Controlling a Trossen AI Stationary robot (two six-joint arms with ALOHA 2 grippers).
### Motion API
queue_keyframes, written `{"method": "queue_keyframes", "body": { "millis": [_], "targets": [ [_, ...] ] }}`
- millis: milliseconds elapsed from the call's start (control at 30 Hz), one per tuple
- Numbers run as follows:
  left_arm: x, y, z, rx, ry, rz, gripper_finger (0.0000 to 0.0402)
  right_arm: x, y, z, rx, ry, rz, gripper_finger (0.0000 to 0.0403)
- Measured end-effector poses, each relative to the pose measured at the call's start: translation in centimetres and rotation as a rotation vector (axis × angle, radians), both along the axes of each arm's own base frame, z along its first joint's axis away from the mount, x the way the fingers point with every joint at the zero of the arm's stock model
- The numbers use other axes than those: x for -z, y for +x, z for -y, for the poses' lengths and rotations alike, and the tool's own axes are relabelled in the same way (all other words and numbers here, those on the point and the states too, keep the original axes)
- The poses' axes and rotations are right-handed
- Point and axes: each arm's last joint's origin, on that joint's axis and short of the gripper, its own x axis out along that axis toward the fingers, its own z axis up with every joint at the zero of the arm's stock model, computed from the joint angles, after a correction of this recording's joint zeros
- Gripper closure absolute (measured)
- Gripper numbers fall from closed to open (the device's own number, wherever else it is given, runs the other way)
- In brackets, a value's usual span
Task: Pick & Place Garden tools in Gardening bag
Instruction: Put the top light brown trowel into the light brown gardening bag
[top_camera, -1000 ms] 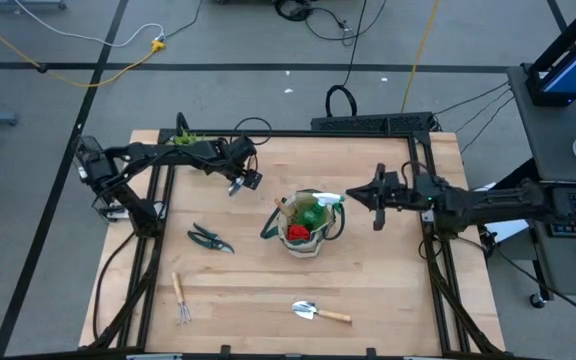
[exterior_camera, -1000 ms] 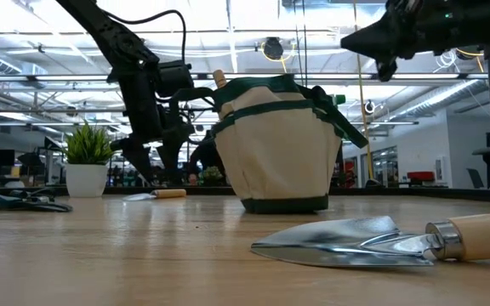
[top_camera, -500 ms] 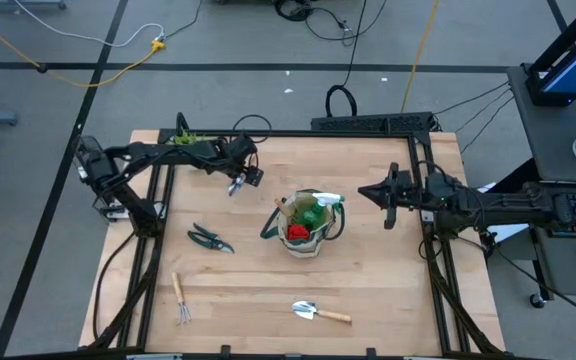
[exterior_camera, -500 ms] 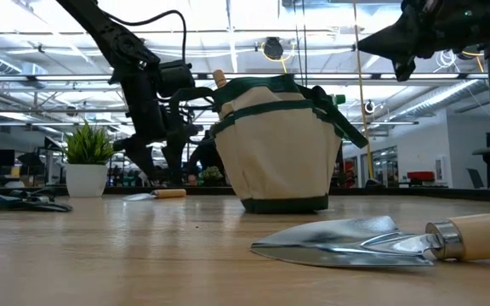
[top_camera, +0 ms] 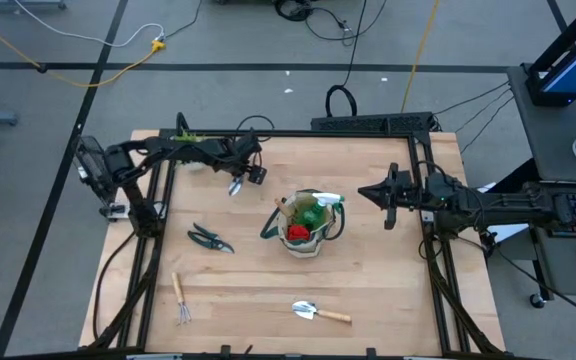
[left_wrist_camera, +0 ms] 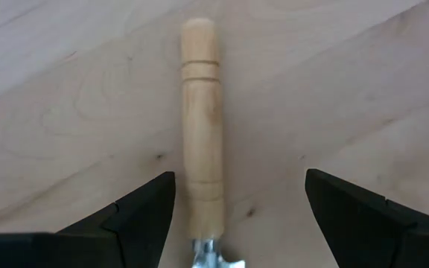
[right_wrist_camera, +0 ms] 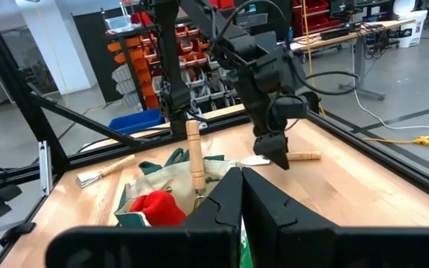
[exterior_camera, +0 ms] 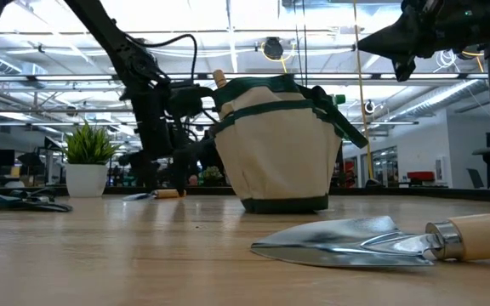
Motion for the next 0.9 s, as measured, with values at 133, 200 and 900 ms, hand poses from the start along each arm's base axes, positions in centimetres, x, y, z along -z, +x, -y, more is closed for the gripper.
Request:
{"method": "queue_keyframes", "body": {
  "millis": [133,200,900],
  "targets": [
    [0.35,0.69,-0.43,-0.006,-0.006,-0.009,0.0094,-0.01,0.00,0.00,0.000,0.000,0.001,0.0403],
    [0.37,0.79,-0.51,-0.009,-0.003,-0.010,0.0094,-0.01,0.00,0.00,0.000,0.000,0.001,0.0403],
    [0.06,1.06,-0.42,0.022,0.139,-0.079,0.0094,-0.03,0.00,0.00,0.000,0.000,0.003,0.0403]
  ]
}}
